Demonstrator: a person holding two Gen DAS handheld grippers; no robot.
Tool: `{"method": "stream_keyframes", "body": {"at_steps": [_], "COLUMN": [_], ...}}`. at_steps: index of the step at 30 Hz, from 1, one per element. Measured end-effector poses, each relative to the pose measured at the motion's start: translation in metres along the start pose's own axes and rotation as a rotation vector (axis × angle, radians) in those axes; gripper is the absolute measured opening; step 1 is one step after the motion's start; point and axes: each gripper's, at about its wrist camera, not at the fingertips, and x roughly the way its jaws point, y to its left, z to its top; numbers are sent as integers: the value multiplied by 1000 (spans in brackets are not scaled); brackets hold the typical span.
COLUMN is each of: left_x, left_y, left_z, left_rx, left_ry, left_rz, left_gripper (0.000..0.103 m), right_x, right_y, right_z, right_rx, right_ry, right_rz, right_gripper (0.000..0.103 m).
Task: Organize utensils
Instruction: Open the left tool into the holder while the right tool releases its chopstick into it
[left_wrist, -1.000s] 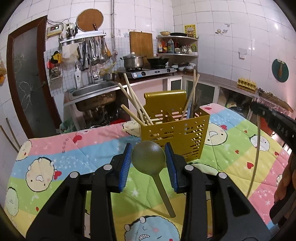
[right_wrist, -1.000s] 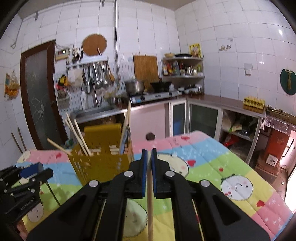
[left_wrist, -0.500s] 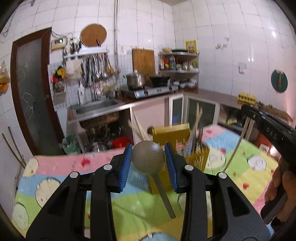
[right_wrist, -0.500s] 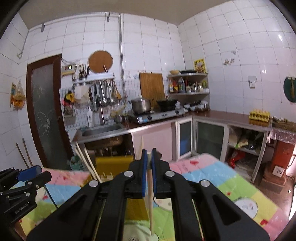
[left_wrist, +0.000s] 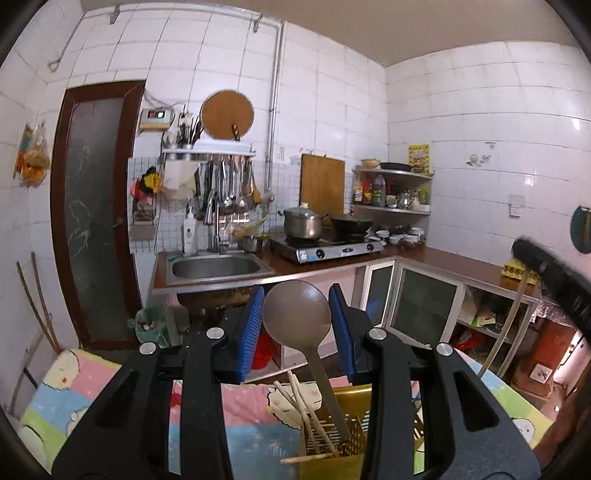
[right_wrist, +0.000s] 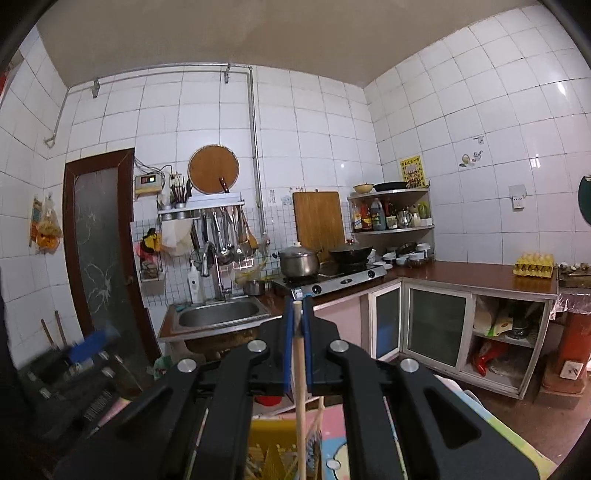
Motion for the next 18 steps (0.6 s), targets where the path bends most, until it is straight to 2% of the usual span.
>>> {"method": "stream_keyframes", "body": {"at_steps": [5, 9, 15, 18], "left_x": [26, 38, 50, 41], "left_y": [-5, -3, 12, 18], "left_z": [-36, -63, -80, -79], "left_rx": [39, 37, -21, -48], "left_ry": [28, 62, 126, 127], "left_rz": [43, 40, 13, 10], "left_gripper": [35, 35, 35, 39], "right_x": [19, 39, 53, 57], "right_y": [-1, -9, -26, -32], "right_z": [-18, -48, -86, -96], "right_rx": [-4, 3, 19, 17], "right_ry": [3, 65, 167, 220], "right_rz": [4, -6, -14, -22], "right_gripper": [5, 5, 5, 6]}}
